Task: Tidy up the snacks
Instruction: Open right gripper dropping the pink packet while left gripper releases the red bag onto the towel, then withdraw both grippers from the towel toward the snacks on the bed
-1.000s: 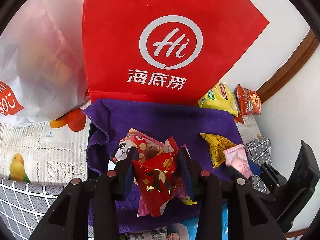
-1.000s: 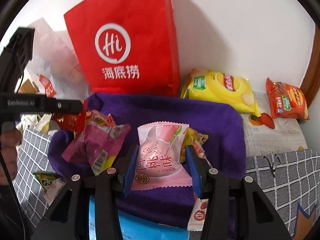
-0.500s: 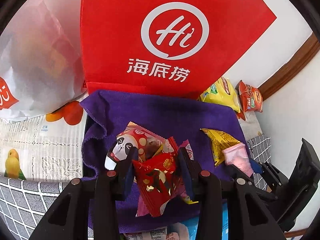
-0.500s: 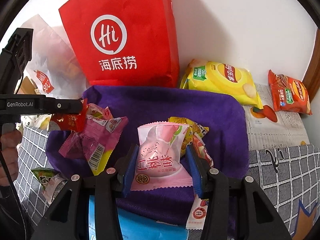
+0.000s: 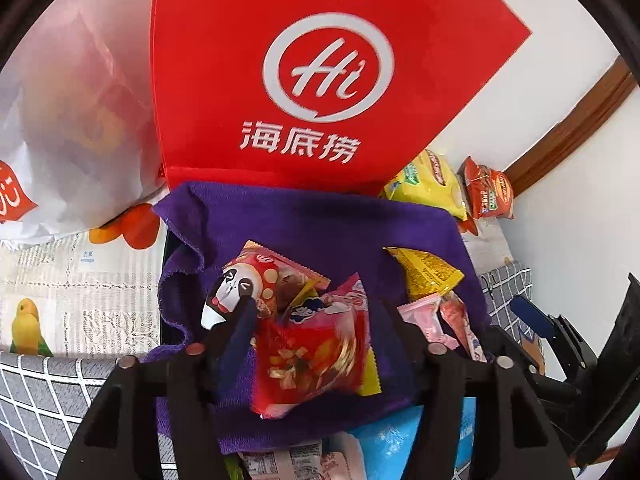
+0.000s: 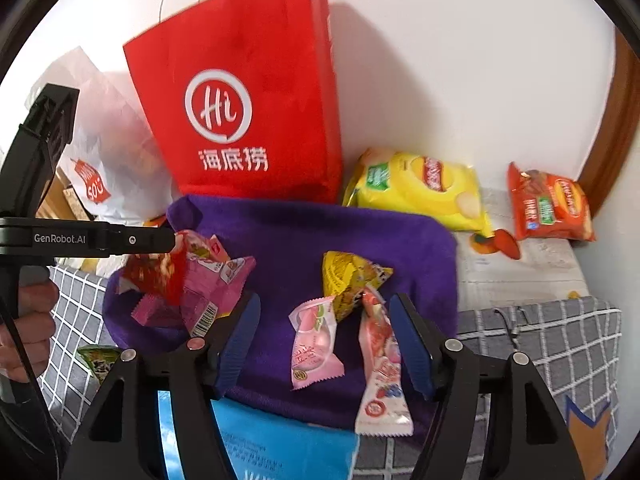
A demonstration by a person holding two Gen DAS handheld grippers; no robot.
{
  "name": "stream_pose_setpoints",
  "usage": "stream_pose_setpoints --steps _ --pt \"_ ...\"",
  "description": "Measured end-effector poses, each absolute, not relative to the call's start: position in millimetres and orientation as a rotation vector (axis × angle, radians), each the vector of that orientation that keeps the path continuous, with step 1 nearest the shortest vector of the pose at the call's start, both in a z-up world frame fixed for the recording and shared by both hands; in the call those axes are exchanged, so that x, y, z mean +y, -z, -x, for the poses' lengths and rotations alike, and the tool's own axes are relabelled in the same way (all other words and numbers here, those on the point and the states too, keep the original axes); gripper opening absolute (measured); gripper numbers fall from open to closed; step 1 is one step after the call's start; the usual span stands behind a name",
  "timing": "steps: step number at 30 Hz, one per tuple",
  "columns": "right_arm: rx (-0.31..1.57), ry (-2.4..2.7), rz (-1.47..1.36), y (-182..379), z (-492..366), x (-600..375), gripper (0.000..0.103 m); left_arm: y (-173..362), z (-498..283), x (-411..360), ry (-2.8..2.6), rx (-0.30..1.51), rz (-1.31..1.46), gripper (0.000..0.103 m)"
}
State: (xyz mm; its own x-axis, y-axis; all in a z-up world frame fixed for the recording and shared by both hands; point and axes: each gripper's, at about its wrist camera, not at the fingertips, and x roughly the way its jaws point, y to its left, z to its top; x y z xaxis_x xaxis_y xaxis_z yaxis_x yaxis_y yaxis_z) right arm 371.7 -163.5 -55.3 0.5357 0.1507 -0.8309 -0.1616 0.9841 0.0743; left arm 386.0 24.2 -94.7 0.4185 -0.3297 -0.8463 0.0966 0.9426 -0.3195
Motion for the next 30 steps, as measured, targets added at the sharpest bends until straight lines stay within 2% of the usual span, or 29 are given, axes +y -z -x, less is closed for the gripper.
stream_pose_setpoints --steps 3,16,30 --pt "0.98 -0.176 -0.007 45 -360 -166 0.071 84 -380 23 0.29 1.096 0.232 0.06" --pt "0.951 -0.036 0.017 7 -289 -173 0.071 22 -327 21 0.324 0.97 0.181 0.06" --pt "0.871 -0.023 0.029 -11 -217 -160 0.071 16 -243 69 0.242 0.949 0.196 0.06"
